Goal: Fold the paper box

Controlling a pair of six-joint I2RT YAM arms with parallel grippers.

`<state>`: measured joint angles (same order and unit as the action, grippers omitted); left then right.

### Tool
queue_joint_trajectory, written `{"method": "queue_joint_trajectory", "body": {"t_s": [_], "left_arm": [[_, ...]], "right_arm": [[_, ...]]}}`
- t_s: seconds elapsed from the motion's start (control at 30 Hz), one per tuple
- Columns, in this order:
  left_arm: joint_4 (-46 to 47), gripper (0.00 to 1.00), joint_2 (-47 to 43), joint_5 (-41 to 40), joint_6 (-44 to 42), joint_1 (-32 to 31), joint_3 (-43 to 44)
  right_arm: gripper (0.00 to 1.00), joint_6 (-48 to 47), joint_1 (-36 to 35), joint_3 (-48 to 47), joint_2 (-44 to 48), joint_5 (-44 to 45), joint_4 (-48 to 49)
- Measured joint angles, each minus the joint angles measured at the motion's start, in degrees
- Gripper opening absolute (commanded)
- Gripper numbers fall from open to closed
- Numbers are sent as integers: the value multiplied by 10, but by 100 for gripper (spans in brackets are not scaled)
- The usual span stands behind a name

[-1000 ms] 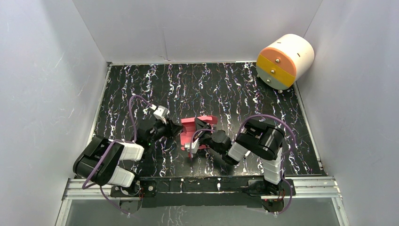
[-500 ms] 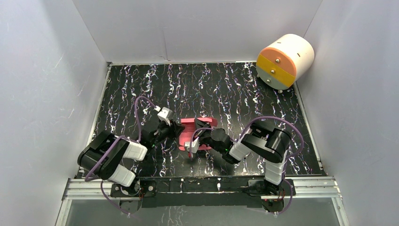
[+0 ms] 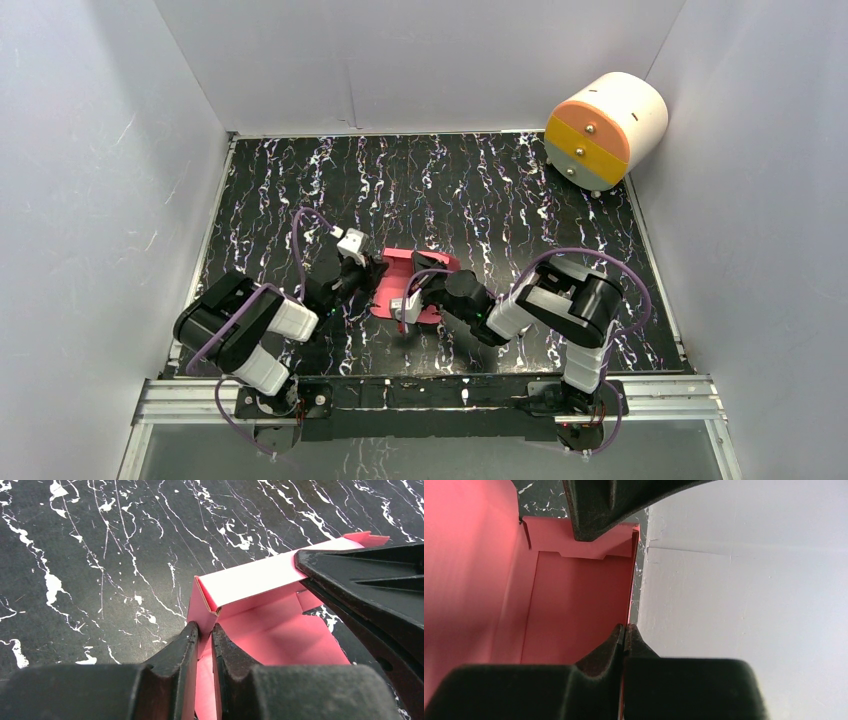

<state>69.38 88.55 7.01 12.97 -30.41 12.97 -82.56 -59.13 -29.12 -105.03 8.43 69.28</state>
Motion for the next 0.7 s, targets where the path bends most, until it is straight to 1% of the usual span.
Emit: {"method": "queue_joint_trajectory", "body": {"t_s": [0.2, 0.3, 0.37, 0.7], "left_arm": [[17, 8, 14, -41, -13, -17, 3], [33, 7, 28, -84, -19, -28, 8], [39, 6, 33, -97, -20, -35, 8], [125, 2, 109, -198, -20, -65, 25]], "right_arm": [[0, 5, 0, -4, 5, 0, -15], [0, 11, 0, -8, 5, 0, -22], [0, 16, 0, -12, 9, 0, -31], [0, 45, -2, -27, 32, -13, -84]]}}
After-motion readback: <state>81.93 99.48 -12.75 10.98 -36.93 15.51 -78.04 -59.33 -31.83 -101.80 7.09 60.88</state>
